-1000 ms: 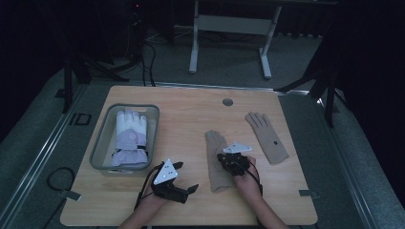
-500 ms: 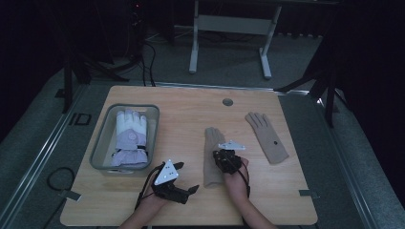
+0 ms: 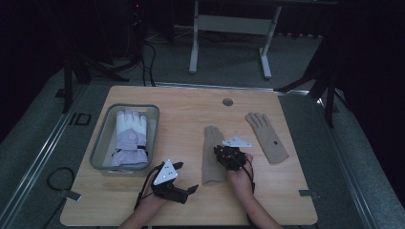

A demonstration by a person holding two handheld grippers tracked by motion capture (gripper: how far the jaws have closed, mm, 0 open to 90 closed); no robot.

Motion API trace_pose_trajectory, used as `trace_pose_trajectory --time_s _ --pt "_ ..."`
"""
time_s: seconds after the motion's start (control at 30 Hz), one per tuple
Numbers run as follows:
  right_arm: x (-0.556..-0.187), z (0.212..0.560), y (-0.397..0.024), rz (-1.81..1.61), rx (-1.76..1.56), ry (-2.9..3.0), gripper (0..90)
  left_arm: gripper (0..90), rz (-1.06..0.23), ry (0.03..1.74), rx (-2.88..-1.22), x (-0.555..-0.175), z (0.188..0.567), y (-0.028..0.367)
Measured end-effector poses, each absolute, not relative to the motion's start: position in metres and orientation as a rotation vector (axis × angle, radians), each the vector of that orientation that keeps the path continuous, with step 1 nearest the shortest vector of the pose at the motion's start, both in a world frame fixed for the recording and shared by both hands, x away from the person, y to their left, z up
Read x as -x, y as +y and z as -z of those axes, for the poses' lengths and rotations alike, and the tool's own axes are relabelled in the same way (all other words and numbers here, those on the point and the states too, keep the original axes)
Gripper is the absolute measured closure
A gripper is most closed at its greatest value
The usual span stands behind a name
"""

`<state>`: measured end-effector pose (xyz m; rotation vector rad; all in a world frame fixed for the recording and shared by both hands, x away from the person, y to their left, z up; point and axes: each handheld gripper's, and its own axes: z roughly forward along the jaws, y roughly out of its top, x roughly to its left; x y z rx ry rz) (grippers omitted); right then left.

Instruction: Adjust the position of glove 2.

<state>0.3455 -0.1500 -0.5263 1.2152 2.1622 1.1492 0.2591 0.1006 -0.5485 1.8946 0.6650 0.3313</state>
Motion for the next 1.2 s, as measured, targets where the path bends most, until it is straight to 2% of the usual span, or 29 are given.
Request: trace_pose_trajectory --time_s 0.17,0.57,0.8,0.83,1.2 --pt "-0.348 0.506 -0.182 -1.210 -1.178 2.113 68.2 3.1 -0.335 0.660 -1.895 -0.259 0.549 0.100" --pt "-0.376 0.488 -0.273 -1.147 -1.217 1.996 64.5 3.1 -0.330 0.656 -1.898 -0.259 0.550 0.100" --pt "-0.397 0.496 -0.302 -1.111 -1.249 1.987 64.1 3.1 -0.329 0.656 -1.900 -0.259 0.550 0.100" --pt "-0.406 0.503 -0.308 -1.091 -1.272 2.007 61.6 3.1 -0.328 0.658 -1.900 -0.259 0.551 0.100" --pt "-0.435 0.531 -0.338 -0.989 -1.378 2.032 60.9 3.1 -0.324 0.660 -1.905 -0.258 0.551 0.100"
